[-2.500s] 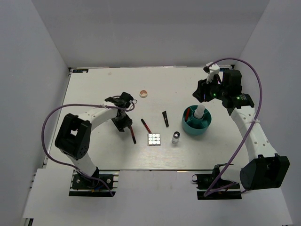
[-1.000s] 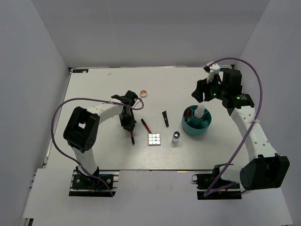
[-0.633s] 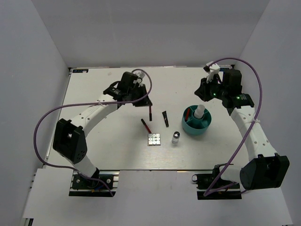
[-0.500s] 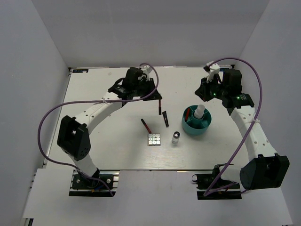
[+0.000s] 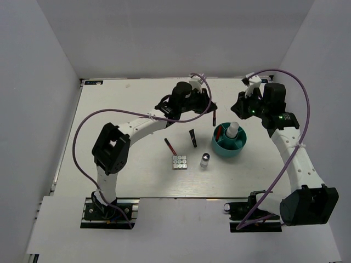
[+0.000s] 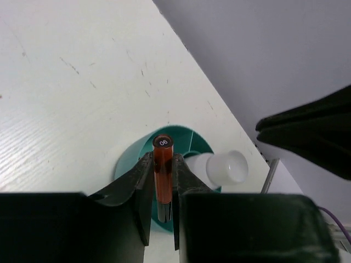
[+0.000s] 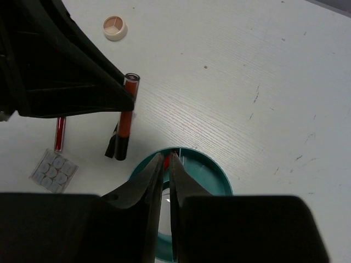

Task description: Organize the makeup

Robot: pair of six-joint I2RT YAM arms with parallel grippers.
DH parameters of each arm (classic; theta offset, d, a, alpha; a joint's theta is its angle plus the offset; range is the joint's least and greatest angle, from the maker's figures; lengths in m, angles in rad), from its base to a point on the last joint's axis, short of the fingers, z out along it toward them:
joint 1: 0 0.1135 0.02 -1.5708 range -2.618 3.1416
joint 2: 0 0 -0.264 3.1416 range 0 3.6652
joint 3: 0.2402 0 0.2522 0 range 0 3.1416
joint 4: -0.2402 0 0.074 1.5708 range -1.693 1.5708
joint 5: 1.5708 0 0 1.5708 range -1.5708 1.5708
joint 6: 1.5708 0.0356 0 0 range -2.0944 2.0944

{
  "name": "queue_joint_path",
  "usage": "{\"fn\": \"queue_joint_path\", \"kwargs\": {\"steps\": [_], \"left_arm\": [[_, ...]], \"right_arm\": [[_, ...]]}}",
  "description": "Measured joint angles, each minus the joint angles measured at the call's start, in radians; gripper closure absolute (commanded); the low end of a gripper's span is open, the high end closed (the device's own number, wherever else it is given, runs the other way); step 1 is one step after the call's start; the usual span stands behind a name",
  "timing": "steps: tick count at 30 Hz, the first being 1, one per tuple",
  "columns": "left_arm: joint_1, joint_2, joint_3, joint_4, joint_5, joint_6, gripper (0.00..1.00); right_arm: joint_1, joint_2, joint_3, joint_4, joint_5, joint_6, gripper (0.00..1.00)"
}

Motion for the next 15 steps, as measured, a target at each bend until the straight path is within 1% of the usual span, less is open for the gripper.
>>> {"fn": "queue_joint_path", "kwargs": {"steps": [7, 12, 15], "left_arm": [[-0.046, 0.111, 0.093, 0.039, -0.060, 0.020, 0.95], [-0.075, 0.161, 0.111, 0.036, -0.096, 0.041, 0.93], [-0.089, 0.175, 0.111, 0.019, -0.113, 0.056, 0.90]], "right_arm": [[-0.013, -0.019, -0.016, 0.002, 0.000, 0.006, 0.83], [-0.019, -0.020, -0.016, 0.003, 0.000, 0.007, 0.82], [-0.023, -0.022, -0.017, 0.003, 0.000, 0.008, 0.81]]}}
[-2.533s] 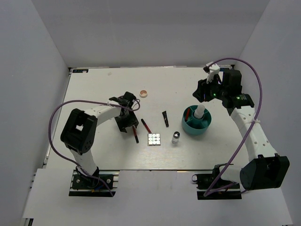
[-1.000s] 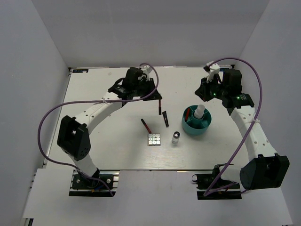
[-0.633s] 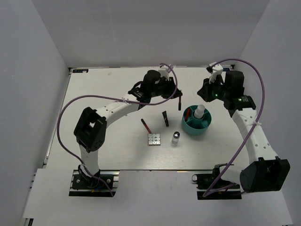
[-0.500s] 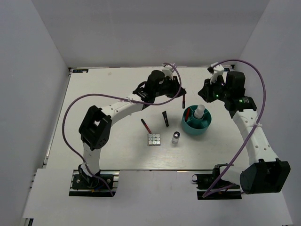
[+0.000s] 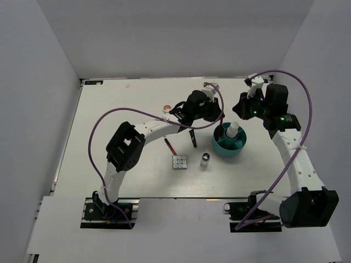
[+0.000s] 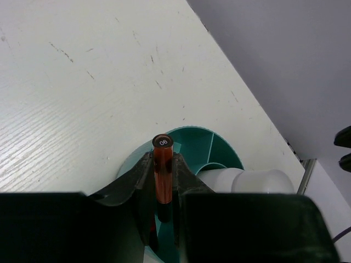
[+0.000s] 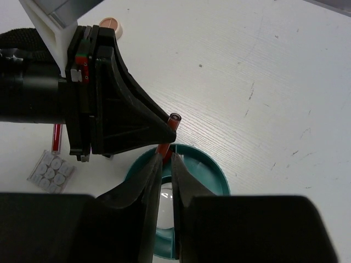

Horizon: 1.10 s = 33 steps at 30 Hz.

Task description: Organize the makeup

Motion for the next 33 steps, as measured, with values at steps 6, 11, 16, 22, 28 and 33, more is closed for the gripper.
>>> {"fn": "queue_joint_path", "kwargs": {"steps": [6, 11, 16, 22, 28, 33], "left_arm": [[-0.010, 0.002, 0.000, -0.029, -0.034, 0.024, 0.76], [-0.010, 0.001, -0.010, -0.034, -0.049, 0.034, 0.63], [-0.010, -0.002, -0.029, -0.037, -0.063, 0.035, 0.58], [-0.010, -0.009, -0.032, -0.037, -0.065, 0.038, 0.58], [-0.007, -0.082, -0.033, -0.068, -0.085, 0.042, 0.53], [0.004, -0.309, -0.106, -0.178, -0.148, 0.052, 0.29]], "right_arm": [[-0.003, -0.009, -0.012, 0.002, 0.000, 0.002, 0.78], [-0.003, -0.009, -0.012, 0.003, -0.003, 0.003, 0.62], [-0.004, -0.009, -0.012, 0.003, -0.011, 0.002, 0.56], [-0.003, -0.009, -0.012, 0.003, -0.027, -0.001, 0.55], [-0.004, -0.015, -0.012, 0.001, -0.072, -0.034, 0.54], [0.003, -0.021, -0.002, -0.022, -0.175, -0.084, 0.55]]}}
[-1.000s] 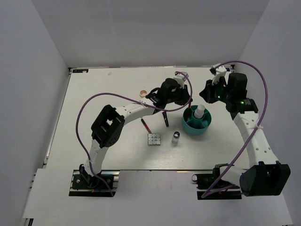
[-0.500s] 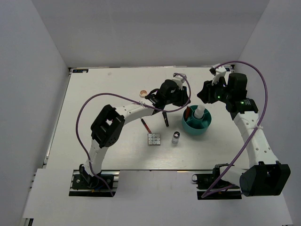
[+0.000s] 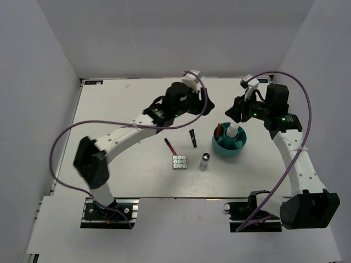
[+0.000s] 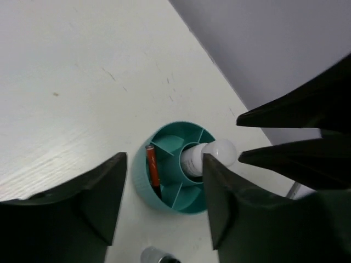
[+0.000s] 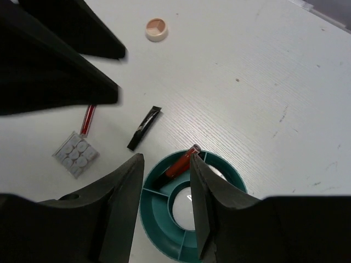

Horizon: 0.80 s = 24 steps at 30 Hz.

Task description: Organize the makeup

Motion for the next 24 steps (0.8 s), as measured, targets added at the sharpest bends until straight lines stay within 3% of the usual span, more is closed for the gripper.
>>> {"fn": "queue_joint_path", "kwargs": {"steps": [5, 12, 17, 24], "left_arm": [[0.017, -0.349, -0.170, -0.139, -0.129, -0.048, 0.12], [0.035, -0.740, -0.492, -0.345, -0.257, -0.225, 0.07], [0.035, -0.896, -0.657, -0.455, -0.298, -0.362, 0.05], [0.035, -0.913, -0.665, -0.565, -0.337, -0.473, 0.05]], "right_arm": [[0.077, 0.065, 0.096, -0.068, -0.042, -0.045, 0.55], [0.303, 0.225, 0.179, -0.117, 0.019, -0.067, 0.55], [0.470, 0.404, 0.265, -0.144, 0.111, -0.031, 0.52], [0.636, 0.631, 0.402, -0.144, 0.282, 0.053, 0.50]]}}
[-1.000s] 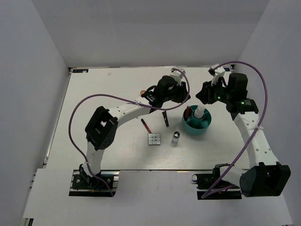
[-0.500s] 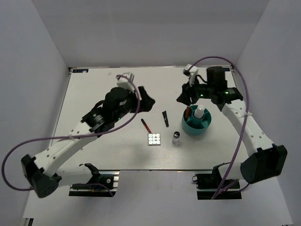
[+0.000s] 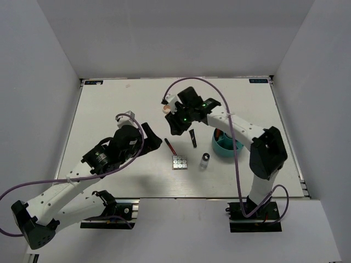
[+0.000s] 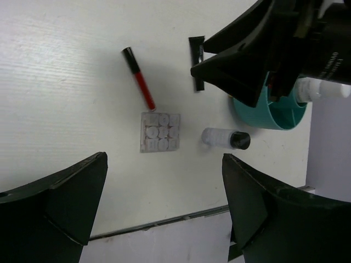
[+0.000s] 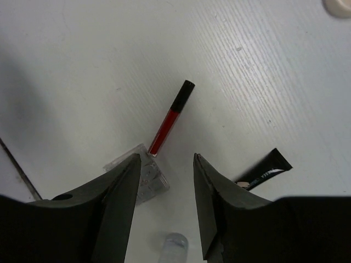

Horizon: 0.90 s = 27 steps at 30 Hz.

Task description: Organize the makeup

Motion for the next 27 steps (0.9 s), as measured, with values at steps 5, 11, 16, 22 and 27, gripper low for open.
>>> {"fn": "queue_joint_path", "kwargs": {"steps": [5, 11, 16, 22, 27], "left_arm": [[0.000, -0.034, 0.000, -0.083, -0.031, -0.052, 0.05], [0.000, -0.087, 0.000, -0.149, -0.055, -0.095, 0.05], [0.000, -0.097, -0.003, -0.187, -0.060, -0.120, 0.05], [0.000, -0.110, -0.004, -0.222, -0.077, -0.137, 0.05], [0.000, -0.122, -0.004, -0.239, -0.082, -0.146, 0.05]], "right_arm": [[0.064, 0.113, 0.041, -0.008, 0.099, 0.071, 0.43], [0.104, 0.200, 0.088, -0.011, 0.181, 0.132, 0.44], [0.134, 0.276, 0.143, -0.003, 0.210, 0.166, 0.45], [0.161, 0.336, 0.160, 0.003, 0.235, 0.181, 0.48], [0.165, 0.356, 0.160, 0.004, 0.251, 0.195, 0.49]]}}
